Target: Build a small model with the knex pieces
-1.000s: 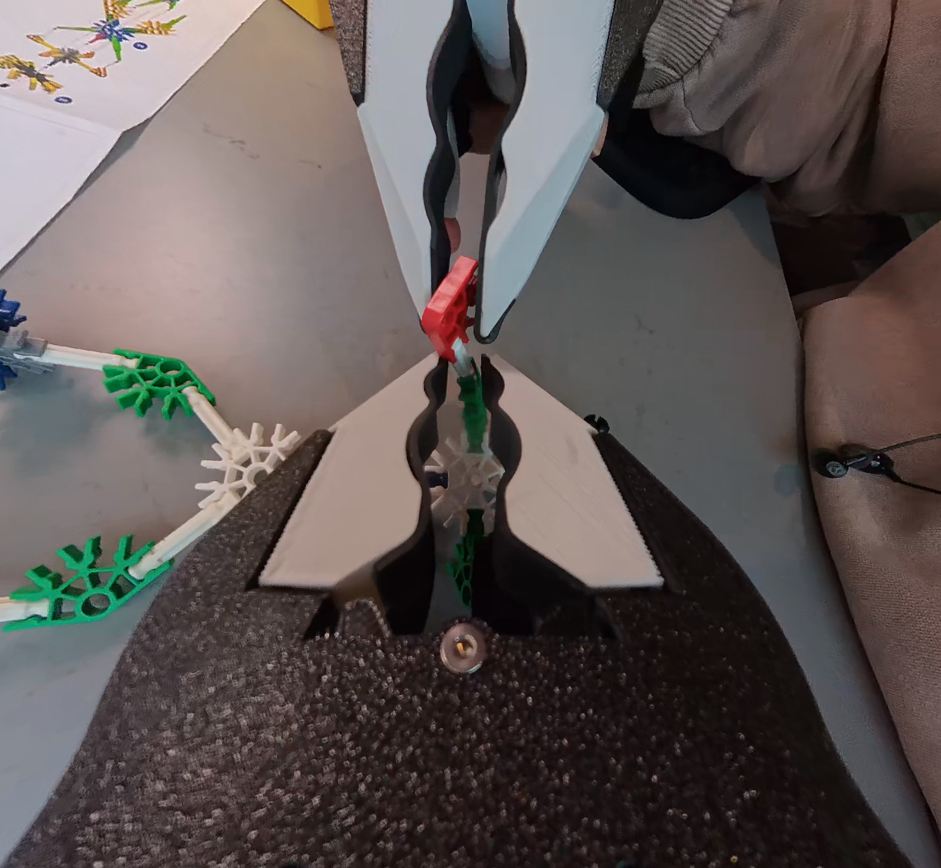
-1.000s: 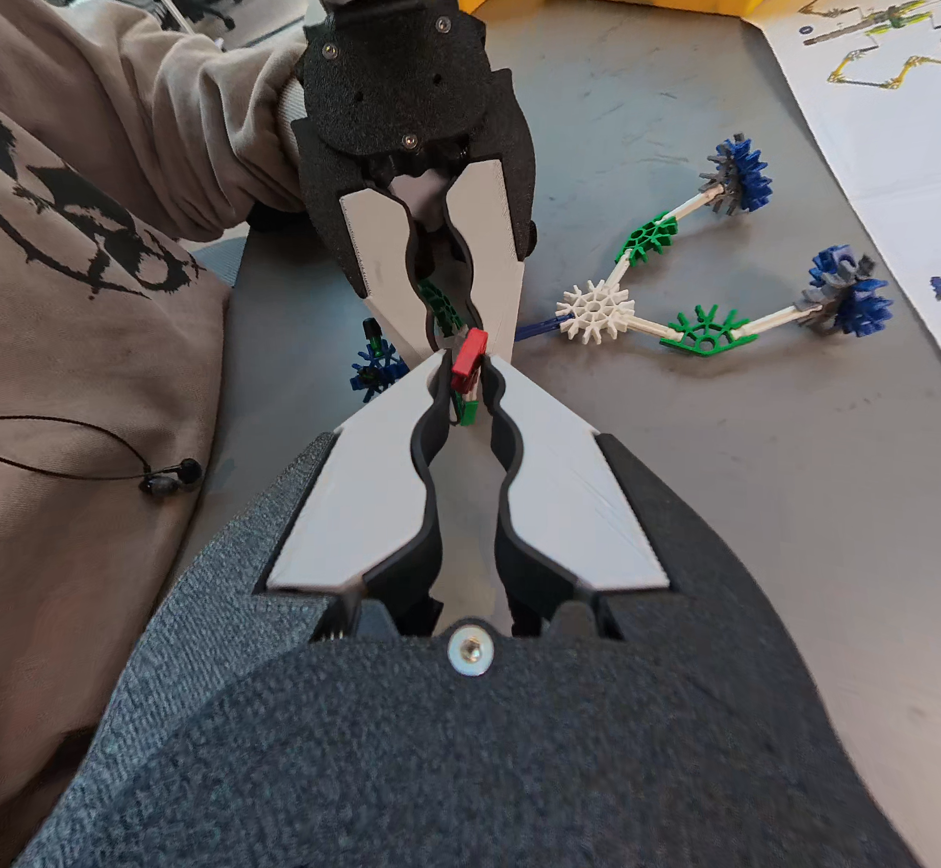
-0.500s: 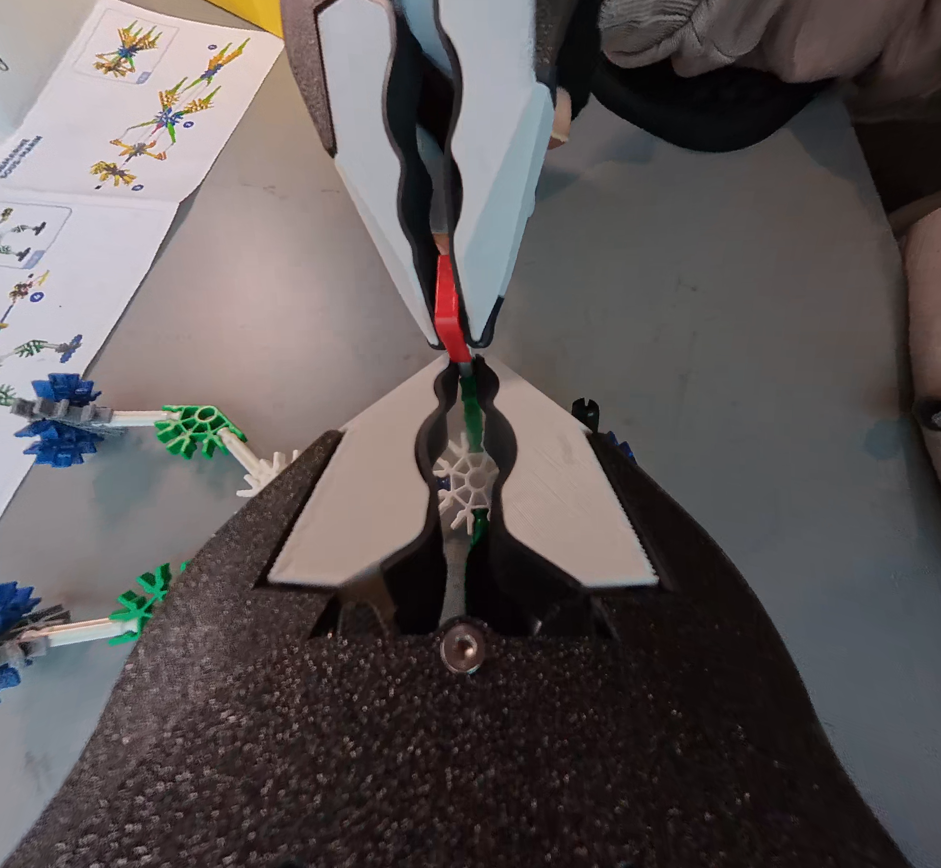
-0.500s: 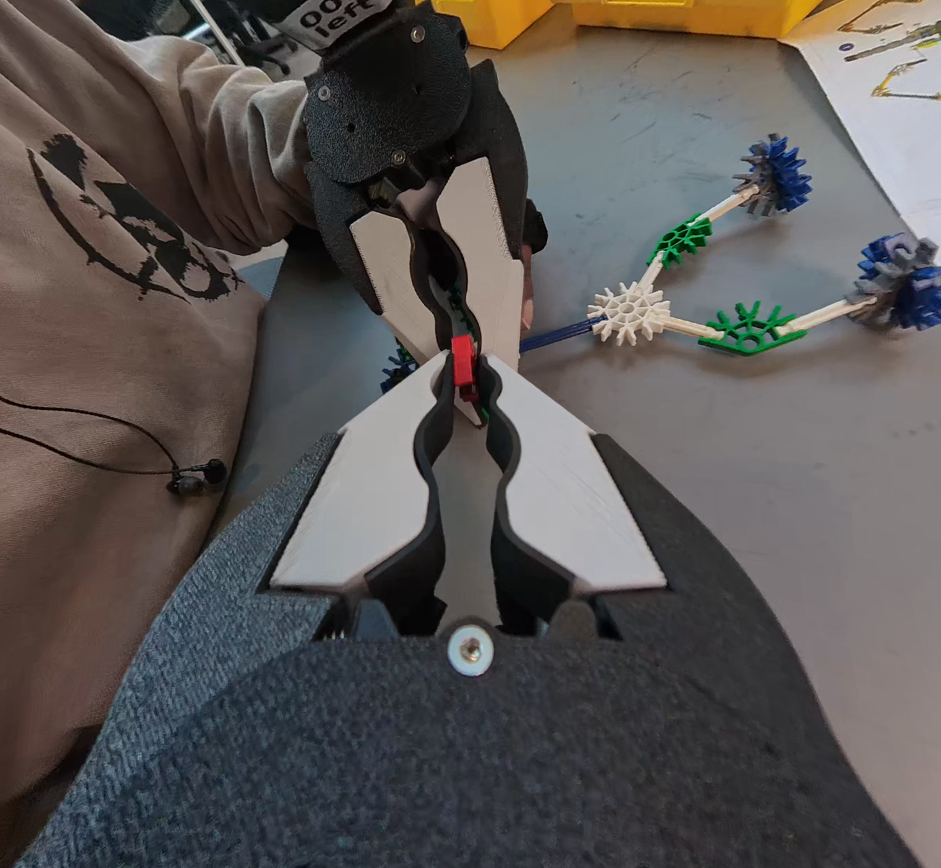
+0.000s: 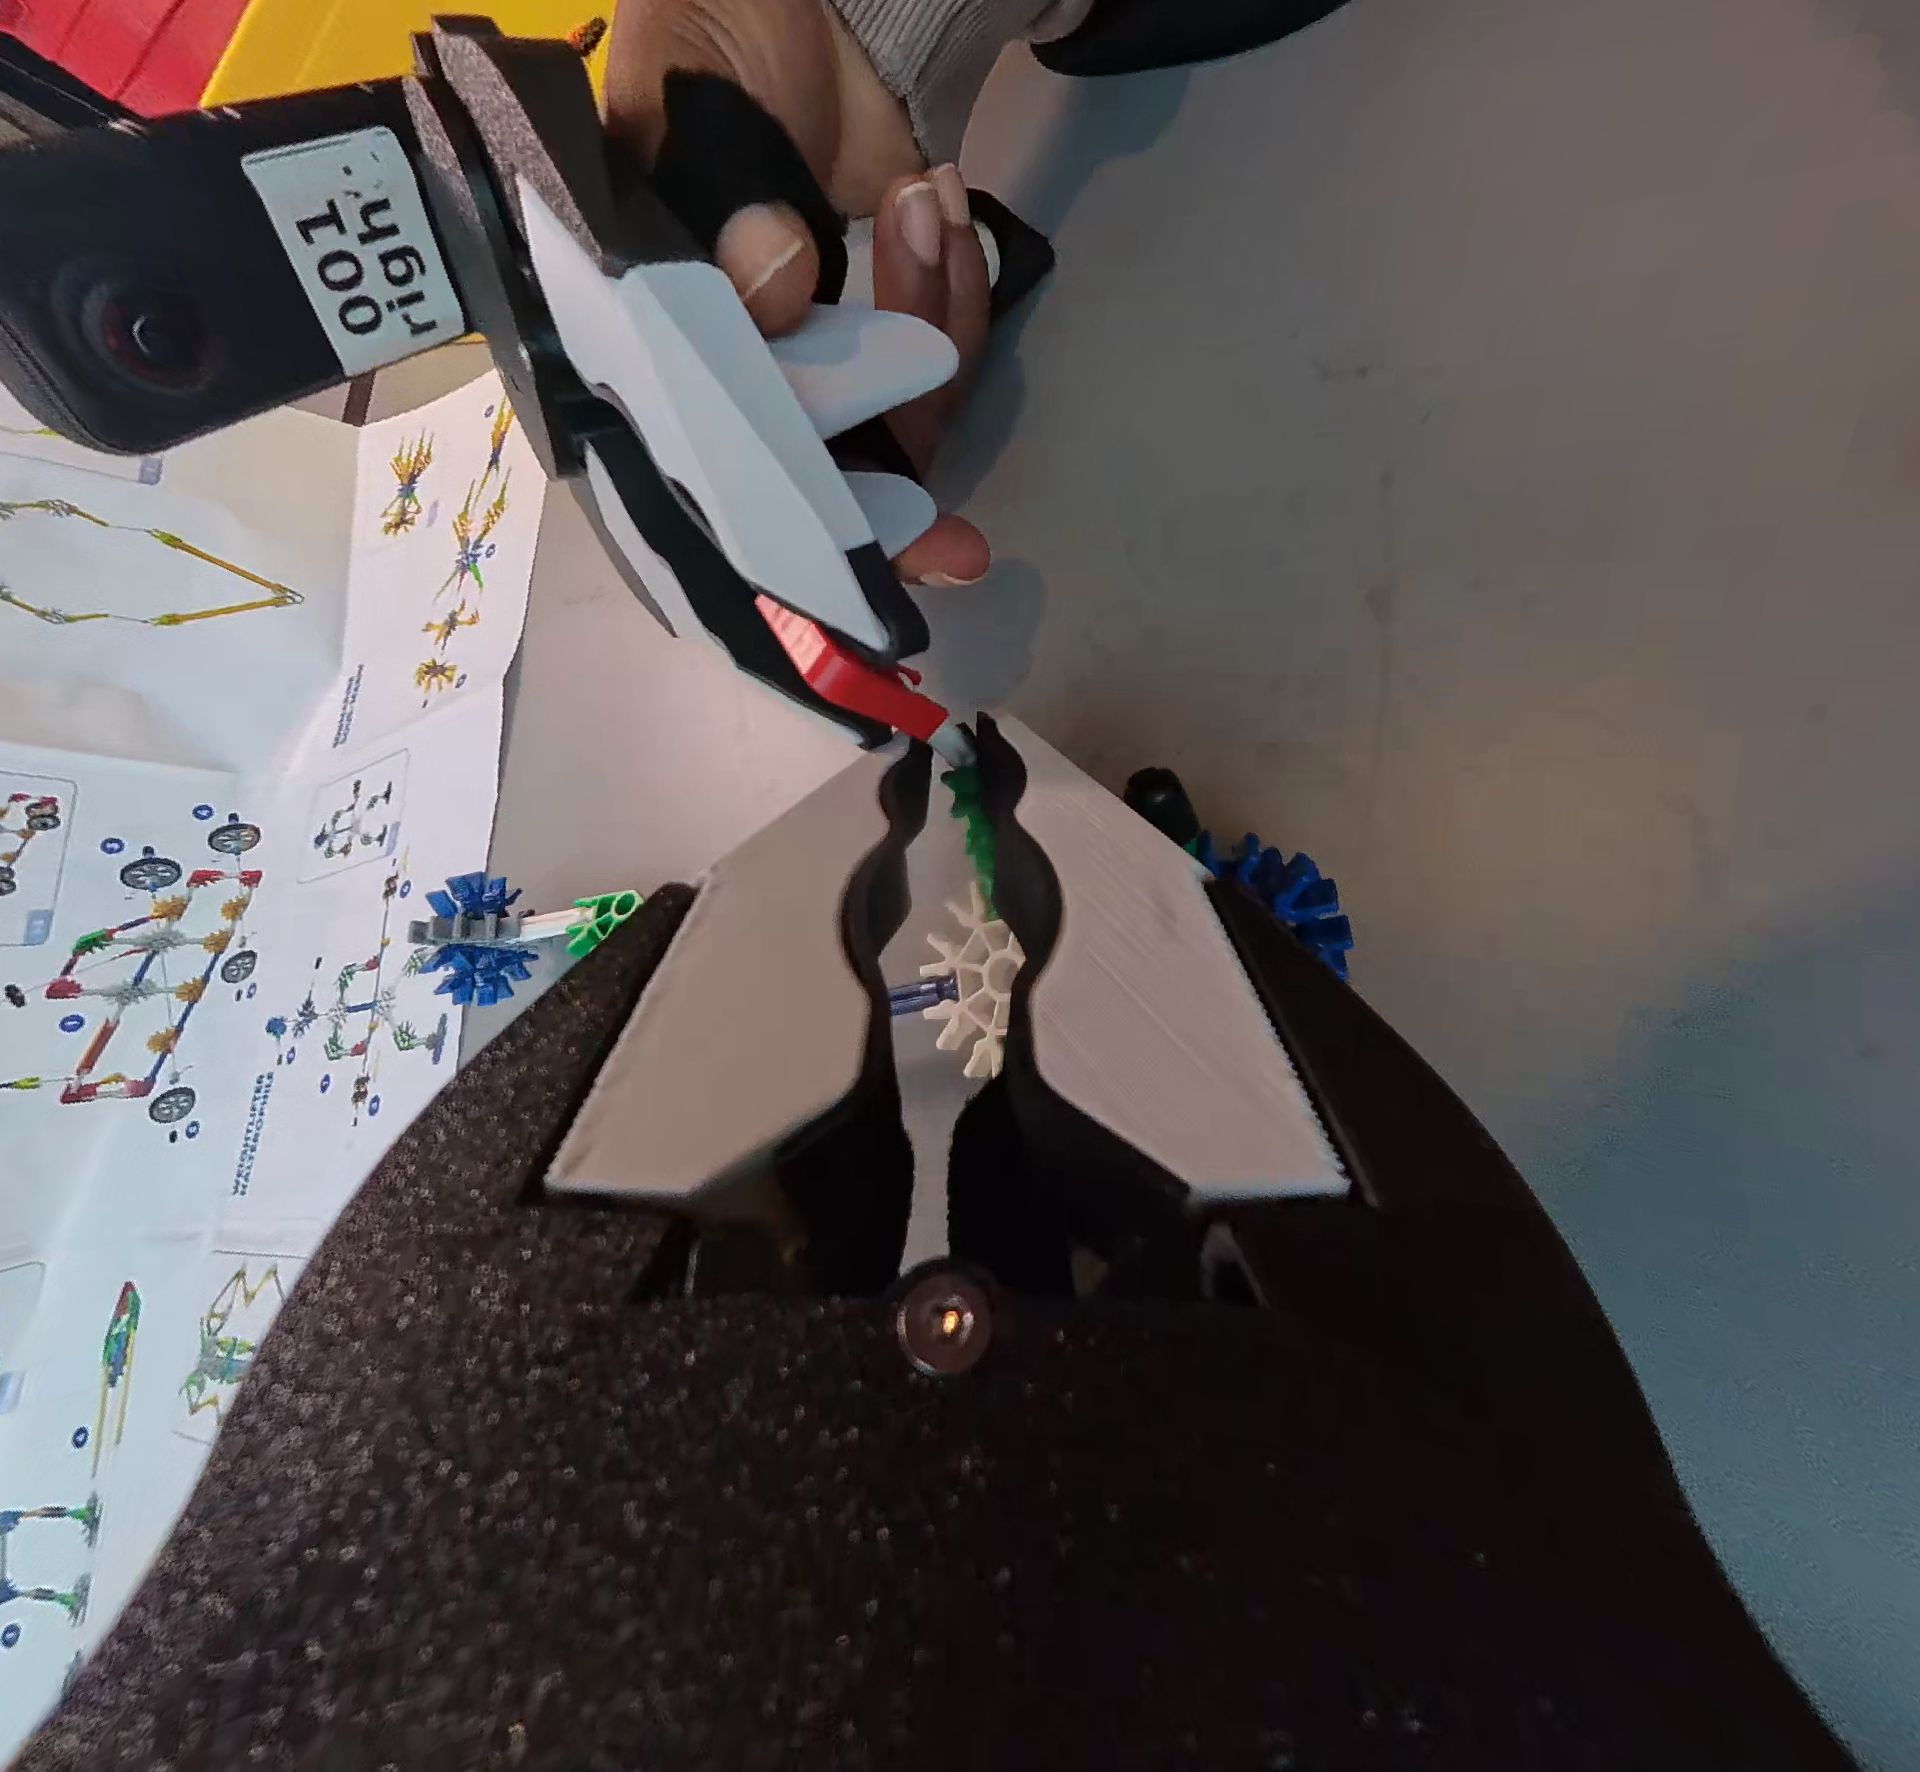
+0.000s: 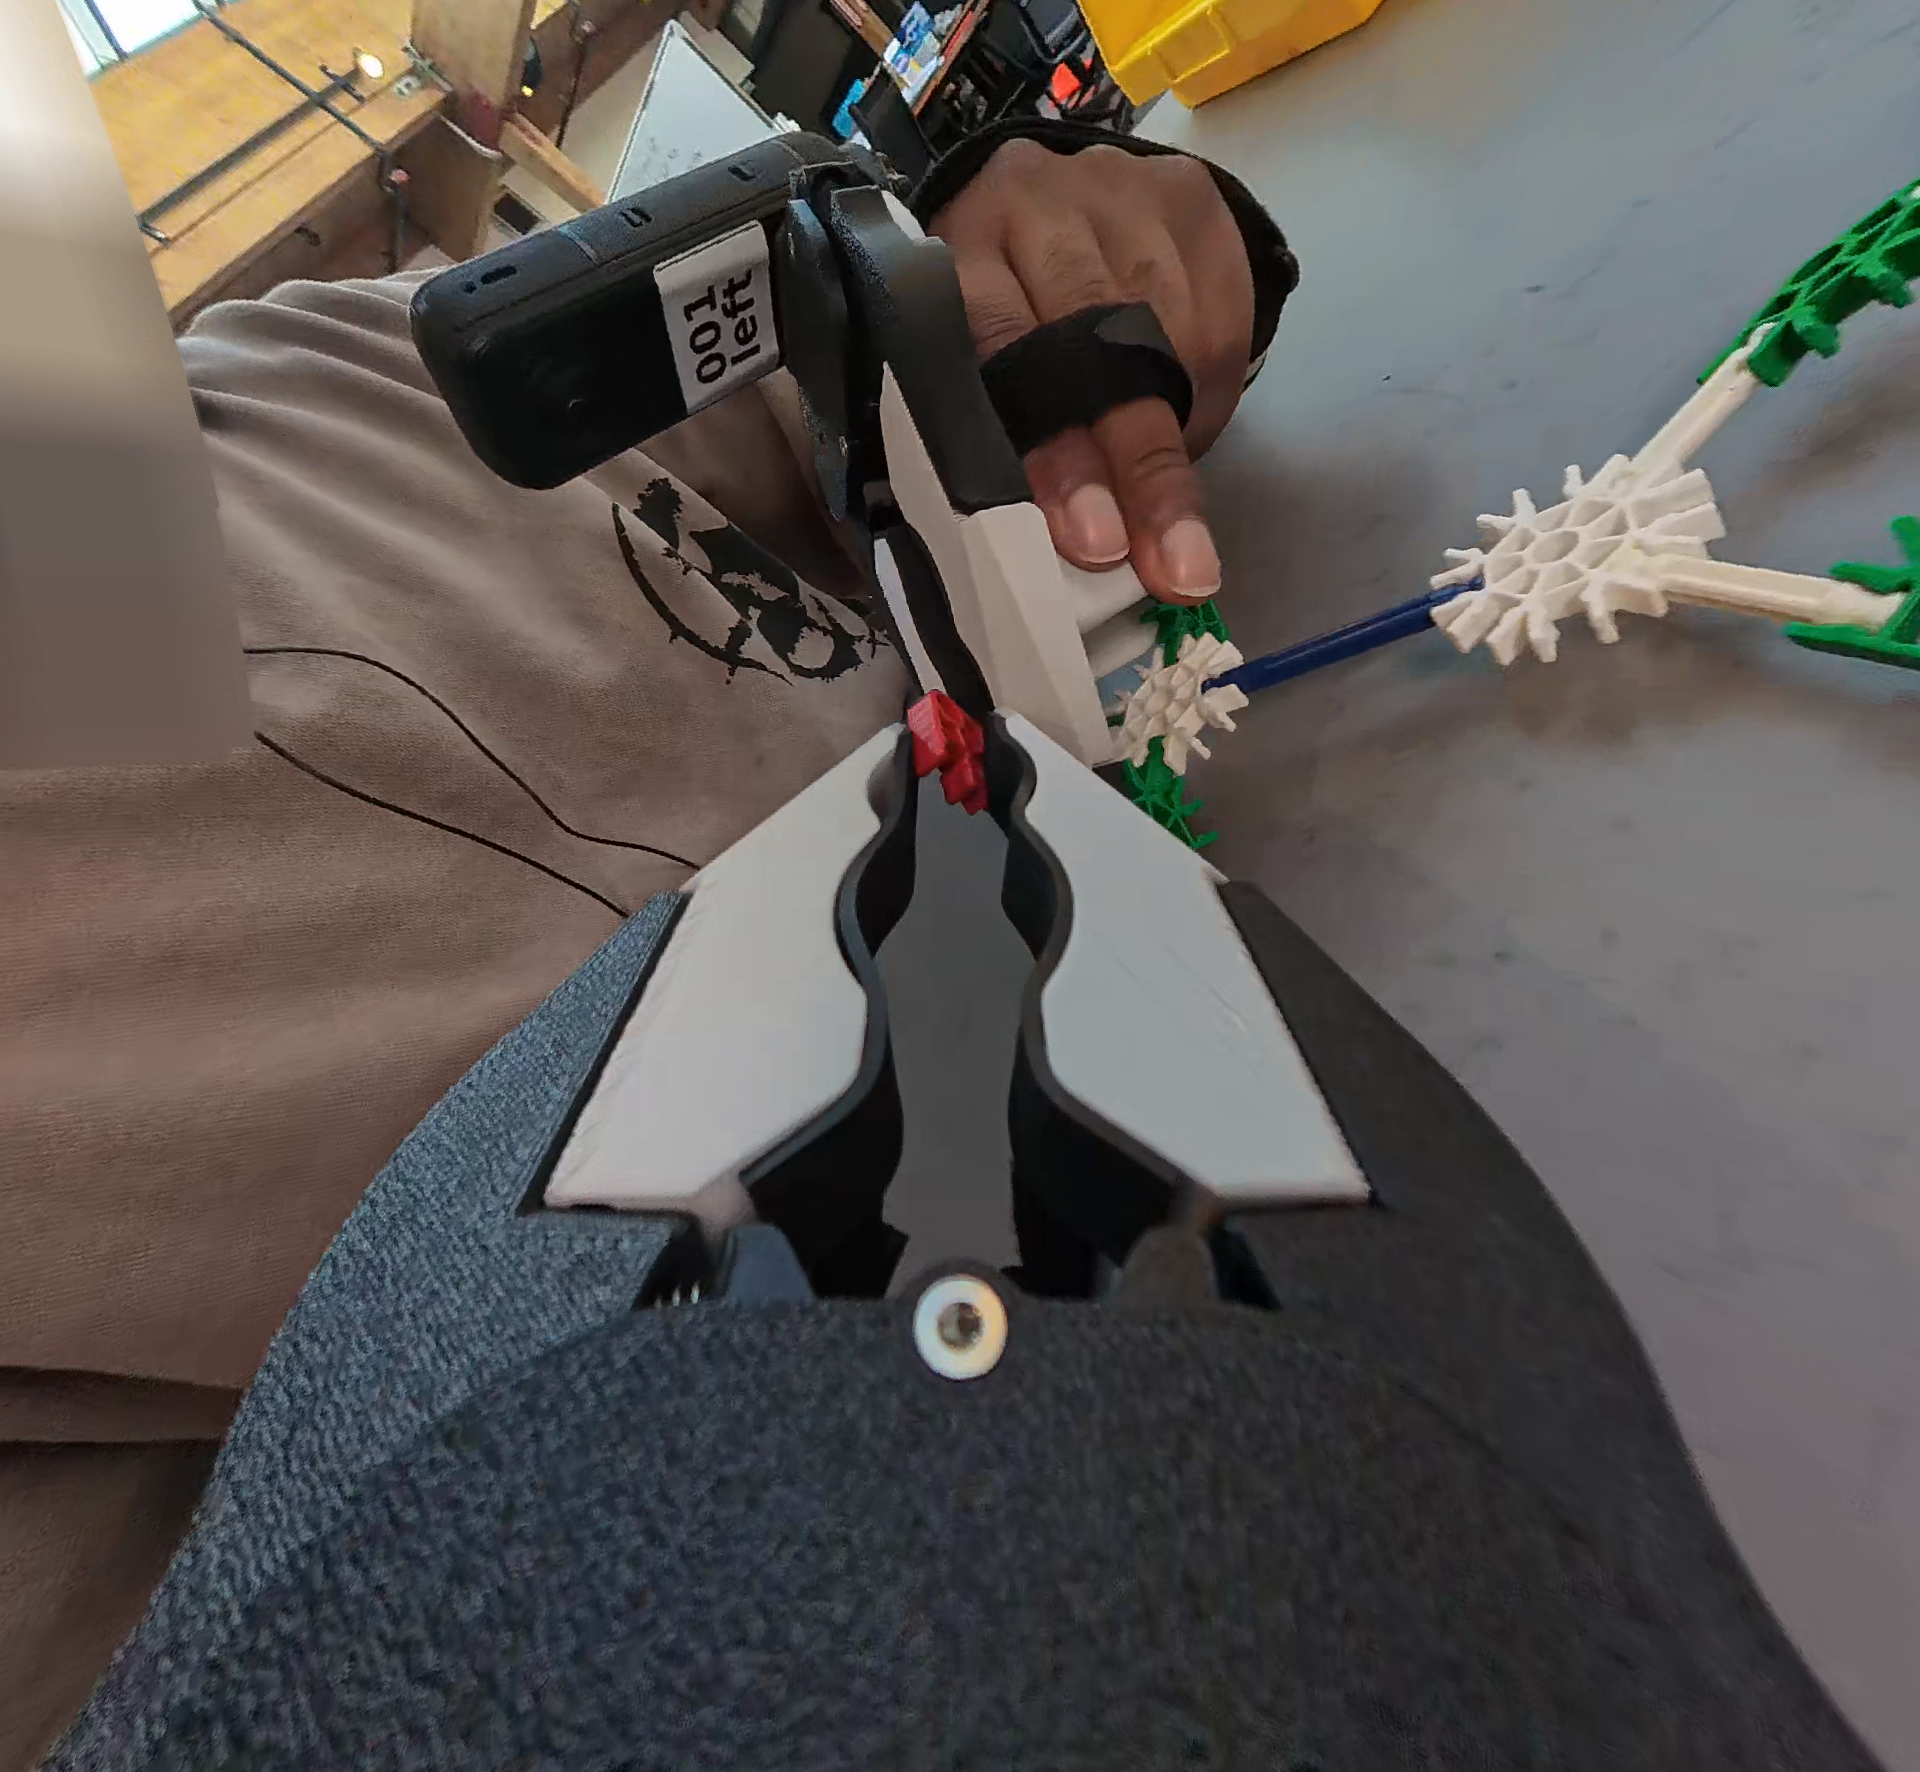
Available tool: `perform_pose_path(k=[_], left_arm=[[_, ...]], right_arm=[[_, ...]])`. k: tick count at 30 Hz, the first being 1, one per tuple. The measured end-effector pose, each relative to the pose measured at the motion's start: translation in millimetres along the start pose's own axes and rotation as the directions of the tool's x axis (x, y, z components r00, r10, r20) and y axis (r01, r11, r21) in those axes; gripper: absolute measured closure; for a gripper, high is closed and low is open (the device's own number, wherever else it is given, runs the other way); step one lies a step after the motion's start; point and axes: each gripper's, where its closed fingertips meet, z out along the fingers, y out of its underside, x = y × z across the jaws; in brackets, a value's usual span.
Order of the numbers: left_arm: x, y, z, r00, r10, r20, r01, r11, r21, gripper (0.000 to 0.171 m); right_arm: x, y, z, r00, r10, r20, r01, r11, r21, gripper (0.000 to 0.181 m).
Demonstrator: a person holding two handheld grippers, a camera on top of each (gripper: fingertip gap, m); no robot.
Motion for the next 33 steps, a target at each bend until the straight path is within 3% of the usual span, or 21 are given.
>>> perform_pose_path(k=[9, 15, 19, 20, 22, 25, 28, 31, 33], left_arm=[[3, -1, -1, 0.994, 0.107, 0.016, -0.106, 0.994, -0.013, 0.164], [13, 0, 4, 0.980, 0.199, -0.008, -0.199, 0.979, -0.043, 0.165], [19, -7, 6, 0.970, 0.241, -0.014, -0.242, 0.970, -0.037, 0.165], [20, -7, 6, 0.969, 0.248, -0.008, -0.248, 0.968, -0.036, 0.165], [23, -9, 7, 0.952, 0.305, -0.008, -0.305, 0.951, -0.047, 0.167], [27, -9, 5, 0.963, 0.268, -0.026, -0.269, 0.962, -0.052, 0.166], [19, -7, 2, 0.979, 0.202, -0.021, -0.202, 0.979, -0.032, 0.166], [13, -5, -2, 0.997, 0.065, -0.045, -0.063, 0.998, 0.030, 0.164], [12, -7, -7, 0.992, -0.070, -0.108, 0.078, 0.994, 0.071, 0.160]], right_arm=[[-4, 3, 2, 0.996, 0.058, 0.072, -0.057, 0.998, -0.013, 0.171], [-6, 17, 3, 0.975, 0.215, 0.062, -0.201, 0.963, -0.179, 0.170], [-13, 24, 2, 0.952, 0.305, 0.030, -0.285, 0.917, -0.279, 0.170], [-11, 26, 4, 0.943, 0.331, 0.019, -0.311, 0.904, -0.293, 0.177], [-15, 37, 9, 0.912, 0.405, 0.056, -0.364, 0.867, -0.340, 0.177], [-16, 33, 10, 0.945, 0.323, 0.055, -0.284, 0.891, -0.354, 0.177], [-12, 13, 8, 0.977, 0.212, 0.028, -0.196, 0.938, -0.285, 0.177], [-12, -22, 5, 0.999, 0.053, 0.000, -0.053, 0.996, -0.073, 0.176], [-11, -44, -5, 0.988, -0.120, -0.097, 0.128, 0.988, 0.090, 0.176]])
